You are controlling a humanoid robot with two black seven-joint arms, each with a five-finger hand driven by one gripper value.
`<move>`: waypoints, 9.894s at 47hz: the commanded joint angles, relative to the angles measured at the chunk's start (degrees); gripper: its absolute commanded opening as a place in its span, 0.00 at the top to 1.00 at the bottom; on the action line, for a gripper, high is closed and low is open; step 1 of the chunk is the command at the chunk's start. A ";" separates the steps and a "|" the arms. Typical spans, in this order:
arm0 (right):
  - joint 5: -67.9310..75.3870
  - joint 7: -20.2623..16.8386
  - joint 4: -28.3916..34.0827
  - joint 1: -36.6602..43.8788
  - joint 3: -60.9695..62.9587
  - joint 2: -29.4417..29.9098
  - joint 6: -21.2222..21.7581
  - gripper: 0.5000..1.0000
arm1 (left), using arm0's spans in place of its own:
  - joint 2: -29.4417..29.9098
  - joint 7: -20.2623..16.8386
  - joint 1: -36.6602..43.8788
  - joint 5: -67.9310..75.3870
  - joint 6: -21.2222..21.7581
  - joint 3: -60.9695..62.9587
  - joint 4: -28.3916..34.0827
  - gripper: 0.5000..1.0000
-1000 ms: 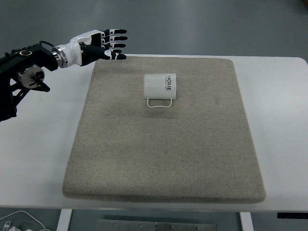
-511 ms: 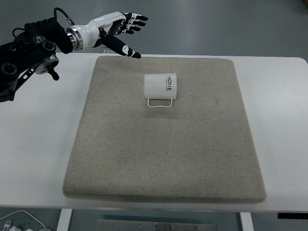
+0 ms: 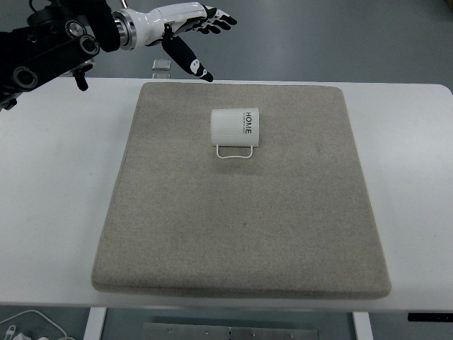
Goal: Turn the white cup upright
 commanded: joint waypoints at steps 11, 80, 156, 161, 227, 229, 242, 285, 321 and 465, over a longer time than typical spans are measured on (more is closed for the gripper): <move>0.00 0.00 0.00 -0.04 0.00 0.00 0.00 0.14 | -5.46 0.25 0.84 6.00 1.87 1.67 0.44 0.11; 0.00 0.00 0.00 -0.04 0.00 0.00 0.00 0.14 | -18.73 2.01 8.13 5.92 12.43 9.94 10.72 0.33; 0.00 0.00 0.00 -0.04 0.00 0.00 0.00 0.14 | -13.64 -23.56 12.87 -19.22 8.30 0.19 9.49 1.00; 0.00 0.00 0.00 0.04 0.00 0.00 0.00 0.14 | -12.41 -25.76 15.68 -19.22 4.96 -3.68 9.49 1.00; 0.00 0.00 0.00 -0.04 0.00 0.00 0.00 0.14 | -11.26 -28.51 31.60 -22.03 -10.78 -16.60 13.36 1.00; 0.00 0.00 0.00 -0.04 0.00 0.00 0.00 0.14 | -11.26 -28.51 31.60 -22.03 -10.78 -16.60 13.36 1.00; 0.00 0.00 0.00 0.04 0.00 0.00 0.00 0.14 | -11.35 -28.51 31.51 -22.38 -10.78 -16.60 13.36 1.00; 0.00 0.00 0.00 0.04 0.00 0.00 0.00 0.14 | -11.26 -28.51 31.07 -22.74 -13.94 -14.94 13.45 0.11; 0.00 0.00 0.00 0.04 0.00 0.00 0.00 0.14 | -11.18 -28.51 30.98 -22.74 -13.94 -12.21 13.97 0.11; 0.26 0.00 0.97 -0.40 0.44 0.00 2.72 0.14 | -7.31 12.47 21.40 -67.38 -18.95 -21.88 29.09 0.01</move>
